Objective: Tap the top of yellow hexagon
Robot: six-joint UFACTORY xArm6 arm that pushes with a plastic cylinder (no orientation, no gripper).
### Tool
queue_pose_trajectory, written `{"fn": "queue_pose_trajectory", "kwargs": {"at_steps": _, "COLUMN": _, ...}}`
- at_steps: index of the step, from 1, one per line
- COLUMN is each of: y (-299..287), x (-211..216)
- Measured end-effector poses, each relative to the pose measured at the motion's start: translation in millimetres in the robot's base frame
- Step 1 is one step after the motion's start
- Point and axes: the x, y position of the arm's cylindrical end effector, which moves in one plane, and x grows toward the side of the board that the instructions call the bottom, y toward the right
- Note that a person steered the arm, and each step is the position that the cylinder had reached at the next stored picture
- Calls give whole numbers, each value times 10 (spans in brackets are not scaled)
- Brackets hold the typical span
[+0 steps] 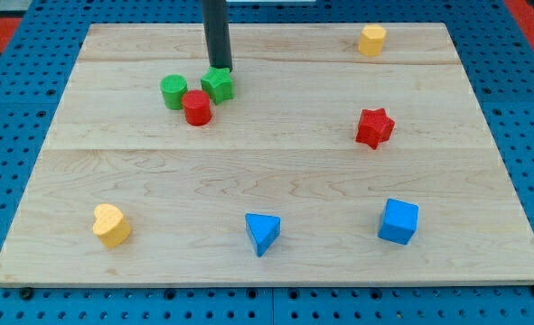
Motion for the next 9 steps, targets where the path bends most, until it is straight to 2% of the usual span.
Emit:
{"fn": "queue_pose_trajectory", "kwargs": {"at_steps": 3, "y": 19, "x": 174}}
{"fn": "queue_pose_trajectory", "kwargs": {"at_steps": 4, "y": 531, "x": 139}}
{"fn": "queue_pose_trajectory", "kwargs": {"at_steps": 5, "y": 1455, "x": -48}}
{"fn": "queue_pose_trajectory", "kwargs": {"at_steps": 6, "y": 2118, "x": -52}}
{"fn": "queue_pose_trajectory", "kwargs": {"at_steps": 7, "y": 2504, "x": -126}}
{"fn": "queue_pose_trajectory", "kwargs": {"at_steps": 9, "y": 3160, "x": -933}}
